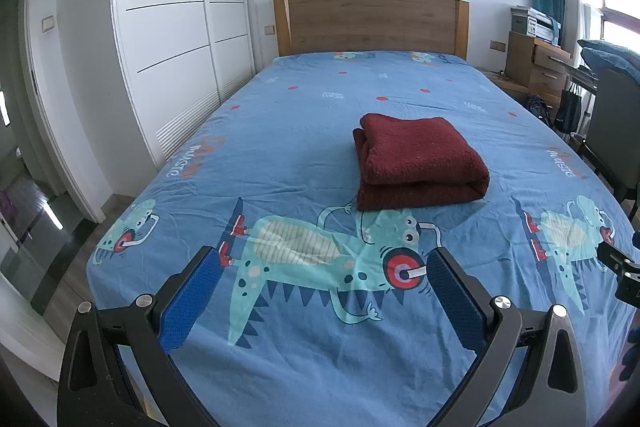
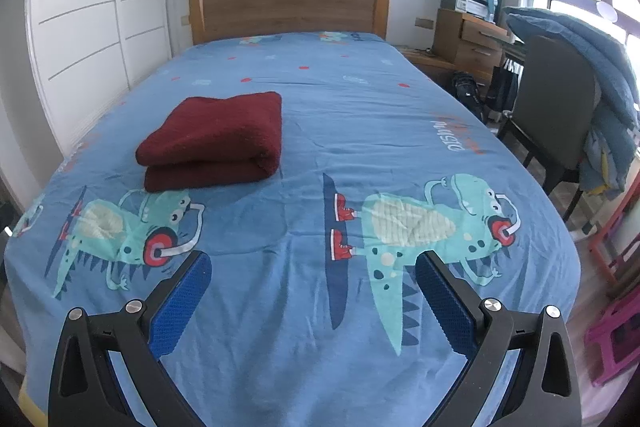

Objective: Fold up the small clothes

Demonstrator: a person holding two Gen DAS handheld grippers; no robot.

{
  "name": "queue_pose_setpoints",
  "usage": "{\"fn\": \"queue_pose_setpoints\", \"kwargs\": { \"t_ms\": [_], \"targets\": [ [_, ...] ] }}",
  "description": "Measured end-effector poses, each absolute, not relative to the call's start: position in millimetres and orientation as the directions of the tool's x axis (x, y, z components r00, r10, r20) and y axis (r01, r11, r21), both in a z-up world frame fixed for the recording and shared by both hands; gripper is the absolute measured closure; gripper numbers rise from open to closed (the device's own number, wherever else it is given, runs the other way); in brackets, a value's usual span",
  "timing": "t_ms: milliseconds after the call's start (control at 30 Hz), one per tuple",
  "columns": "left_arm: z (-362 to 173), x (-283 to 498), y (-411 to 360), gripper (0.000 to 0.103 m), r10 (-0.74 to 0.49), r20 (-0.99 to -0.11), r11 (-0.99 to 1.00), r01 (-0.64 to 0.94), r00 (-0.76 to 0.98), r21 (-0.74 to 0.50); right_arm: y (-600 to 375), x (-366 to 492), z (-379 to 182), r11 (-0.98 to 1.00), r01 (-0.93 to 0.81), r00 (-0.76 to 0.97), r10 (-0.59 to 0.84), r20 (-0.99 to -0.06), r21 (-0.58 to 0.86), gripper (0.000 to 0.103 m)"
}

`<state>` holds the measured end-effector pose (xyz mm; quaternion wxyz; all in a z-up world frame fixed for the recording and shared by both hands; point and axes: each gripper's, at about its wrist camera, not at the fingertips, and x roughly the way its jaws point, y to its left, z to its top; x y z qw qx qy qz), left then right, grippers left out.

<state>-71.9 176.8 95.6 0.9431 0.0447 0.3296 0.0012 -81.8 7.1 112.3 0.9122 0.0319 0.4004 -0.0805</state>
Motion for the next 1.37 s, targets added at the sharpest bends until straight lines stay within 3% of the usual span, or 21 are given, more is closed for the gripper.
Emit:
{"fn": "queue_pose_setpoints", "kwargs": {
  "t_ms": [1367],
  "targets": [
    [88.9,-67.6,187.3,0.001,0.022,-0.638,0.996,0.038,0.770,0.081,5.8,-80.9,105.5,0.986,0.165,0.652,-0.130,-0.747,-0.028,0.001]
  ]
}}
